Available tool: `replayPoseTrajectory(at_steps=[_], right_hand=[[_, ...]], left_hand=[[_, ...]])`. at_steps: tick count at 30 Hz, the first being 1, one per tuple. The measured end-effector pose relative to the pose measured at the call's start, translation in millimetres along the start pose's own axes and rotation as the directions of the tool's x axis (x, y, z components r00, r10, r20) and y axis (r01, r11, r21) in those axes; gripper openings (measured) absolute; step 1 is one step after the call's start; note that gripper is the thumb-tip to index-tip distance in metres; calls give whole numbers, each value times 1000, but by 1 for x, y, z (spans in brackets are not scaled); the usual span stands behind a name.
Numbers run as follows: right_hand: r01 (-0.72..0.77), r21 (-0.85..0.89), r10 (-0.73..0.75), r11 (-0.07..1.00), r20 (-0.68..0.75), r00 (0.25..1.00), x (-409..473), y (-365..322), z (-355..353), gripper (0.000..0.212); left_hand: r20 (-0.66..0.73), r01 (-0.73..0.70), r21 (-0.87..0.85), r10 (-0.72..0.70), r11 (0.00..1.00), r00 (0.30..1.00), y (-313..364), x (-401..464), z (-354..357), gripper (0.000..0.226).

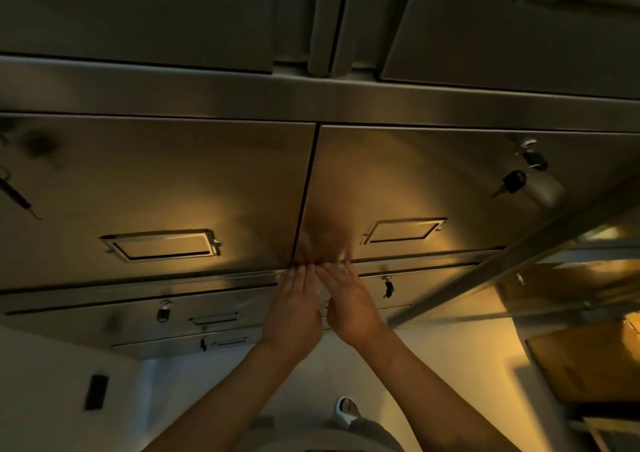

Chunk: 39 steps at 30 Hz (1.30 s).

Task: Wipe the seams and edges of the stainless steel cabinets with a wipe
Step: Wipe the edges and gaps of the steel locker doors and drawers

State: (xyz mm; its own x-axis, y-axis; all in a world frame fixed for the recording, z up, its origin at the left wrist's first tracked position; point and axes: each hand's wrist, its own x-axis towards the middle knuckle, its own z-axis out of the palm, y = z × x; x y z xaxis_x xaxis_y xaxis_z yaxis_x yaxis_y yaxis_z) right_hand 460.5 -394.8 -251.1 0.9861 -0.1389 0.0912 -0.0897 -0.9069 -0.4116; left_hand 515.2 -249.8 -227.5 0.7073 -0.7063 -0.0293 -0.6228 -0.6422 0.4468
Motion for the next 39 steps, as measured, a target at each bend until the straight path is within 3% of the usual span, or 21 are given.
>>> replayPoseTrajectory(at_steps=[3, 7, 13, 22, 34, 39], right_hand=[[42, -2, -42, 999, 4, 999, -2, 12, -3, 70], [79, 6, -79, 997, -62, 995, -9, 42, -12, 72], [103, -22, -105, 994, -145, 984, -25, 87, -35, 72], [39, 58, -33, 998, -90, 995, -53, 160, -69, 69], [-59, 69, 70, 996, -161, 984, -91, 263, -123, 73], [-99, 53, 106, 994, -171, 979, -103, 300, -145, 76]], left_hand=[[16, -4, 76, 3, 997, 1000, 9, 5, 5, 88], [1, -7, 76, 7, 997, 1000, 27, 18, 12, 72], [43, 5, 85, -9, 996, 999, 67, 40, 30, 72], [14, -86, 109, 85, 990, 996, 142, 67, 65, 71], [-8, -190, 97, 191, 977, 982, 241, 120, 120, 71], [79, -218, 105, 211, 970, 974, 279, 138, 133, 76]])
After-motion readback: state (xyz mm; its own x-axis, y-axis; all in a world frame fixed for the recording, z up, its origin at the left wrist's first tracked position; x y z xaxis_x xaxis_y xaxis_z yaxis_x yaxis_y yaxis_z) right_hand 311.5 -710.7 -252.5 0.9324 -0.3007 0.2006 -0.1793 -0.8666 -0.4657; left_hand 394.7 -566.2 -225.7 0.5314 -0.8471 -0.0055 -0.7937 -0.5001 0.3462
